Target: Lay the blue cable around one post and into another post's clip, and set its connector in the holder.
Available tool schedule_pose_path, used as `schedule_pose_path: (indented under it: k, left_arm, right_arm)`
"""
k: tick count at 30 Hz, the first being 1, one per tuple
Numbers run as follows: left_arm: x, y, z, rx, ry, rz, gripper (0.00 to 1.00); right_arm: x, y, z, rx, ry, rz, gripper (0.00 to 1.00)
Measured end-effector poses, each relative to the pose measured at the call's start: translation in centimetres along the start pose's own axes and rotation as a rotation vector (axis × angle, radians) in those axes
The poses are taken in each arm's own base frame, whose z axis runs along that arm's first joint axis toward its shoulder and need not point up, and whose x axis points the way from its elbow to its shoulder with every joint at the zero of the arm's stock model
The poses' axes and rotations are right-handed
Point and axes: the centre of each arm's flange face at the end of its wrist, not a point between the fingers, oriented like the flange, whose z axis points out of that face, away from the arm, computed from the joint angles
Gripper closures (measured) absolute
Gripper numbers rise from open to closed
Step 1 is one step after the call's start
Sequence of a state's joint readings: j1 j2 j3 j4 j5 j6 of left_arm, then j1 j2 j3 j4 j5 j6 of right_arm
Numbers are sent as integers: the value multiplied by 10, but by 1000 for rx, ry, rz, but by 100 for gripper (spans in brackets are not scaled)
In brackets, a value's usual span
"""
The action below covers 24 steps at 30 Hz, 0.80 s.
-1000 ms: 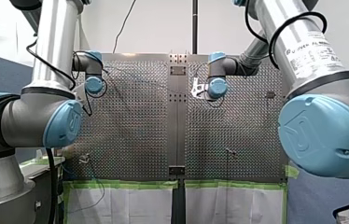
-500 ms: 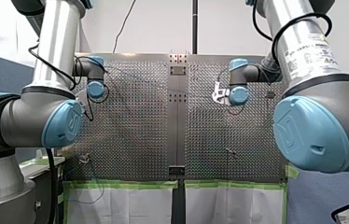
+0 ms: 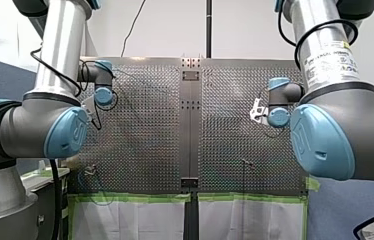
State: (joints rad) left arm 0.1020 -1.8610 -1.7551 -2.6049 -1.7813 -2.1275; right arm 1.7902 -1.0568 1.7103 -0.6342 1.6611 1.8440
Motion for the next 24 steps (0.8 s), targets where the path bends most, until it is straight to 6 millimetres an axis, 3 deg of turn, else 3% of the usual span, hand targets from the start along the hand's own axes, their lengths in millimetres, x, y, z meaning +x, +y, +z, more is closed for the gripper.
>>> schedule_pose_path:
  k: [7,15,18,24]
  left_arm:
    - [1,-2,-1,7,4,-9,0]
    - [2,-3,-1,10,6,-9,0]
    - [2,-4,-1,11,7,-7,0]
    - [2,-4,-1,11,5,-4,0]
  right_arm:
    - [-47,64,-7,-118,-33,30,100]
    - [-104,133,-29,-228,-90,70,100]
    - [-124,149,-40,-252,-113,72,100]
    - [-158,162,-63,-272,-159,72,100]
